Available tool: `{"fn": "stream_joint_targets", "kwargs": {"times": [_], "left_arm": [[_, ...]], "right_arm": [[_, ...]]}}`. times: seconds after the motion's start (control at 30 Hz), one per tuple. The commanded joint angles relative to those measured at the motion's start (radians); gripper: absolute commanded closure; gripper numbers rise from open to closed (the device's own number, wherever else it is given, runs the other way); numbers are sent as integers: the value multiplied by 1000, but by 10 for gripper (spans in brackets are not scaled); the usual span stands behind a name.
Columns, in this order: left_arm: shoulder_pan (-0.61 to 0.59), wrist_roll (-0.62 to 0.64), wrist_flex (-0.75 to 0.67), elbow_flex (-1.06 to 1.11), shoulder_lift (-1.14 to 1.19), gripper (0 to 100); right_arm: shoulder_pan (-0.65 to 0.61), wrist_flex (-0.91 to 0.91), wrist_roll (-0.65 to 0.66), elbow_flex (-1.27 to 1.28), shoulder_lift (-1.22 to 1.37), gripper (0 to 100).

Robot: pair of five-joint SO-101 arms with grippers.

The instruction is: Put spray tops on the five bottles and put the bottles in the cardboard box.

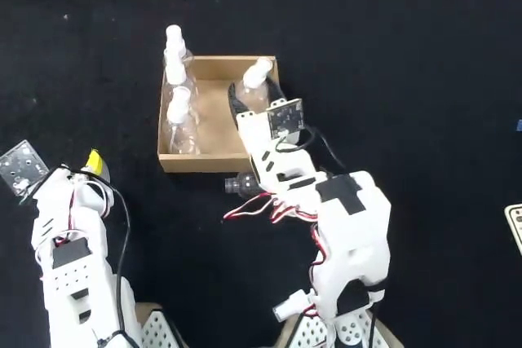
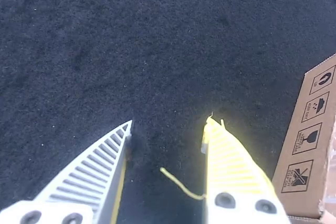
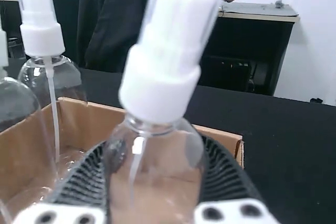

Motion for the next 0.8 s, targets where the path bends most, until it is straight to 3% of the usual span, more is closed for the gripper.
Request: {"fn": "stream_joint_targets", "kwargs": {"times": [0.0,0.63,0.77], "left_arm": [[12,-8,-20,-8,-15,809],[12,-8,-20,-8,-15,809],[12,-8,-20,-8,-15,809]], "right_arm": [[-21,5,3,-38,2,824],[-25,-6,9,-39,27,789],[-25,-6,3,-39,27,668]]}}
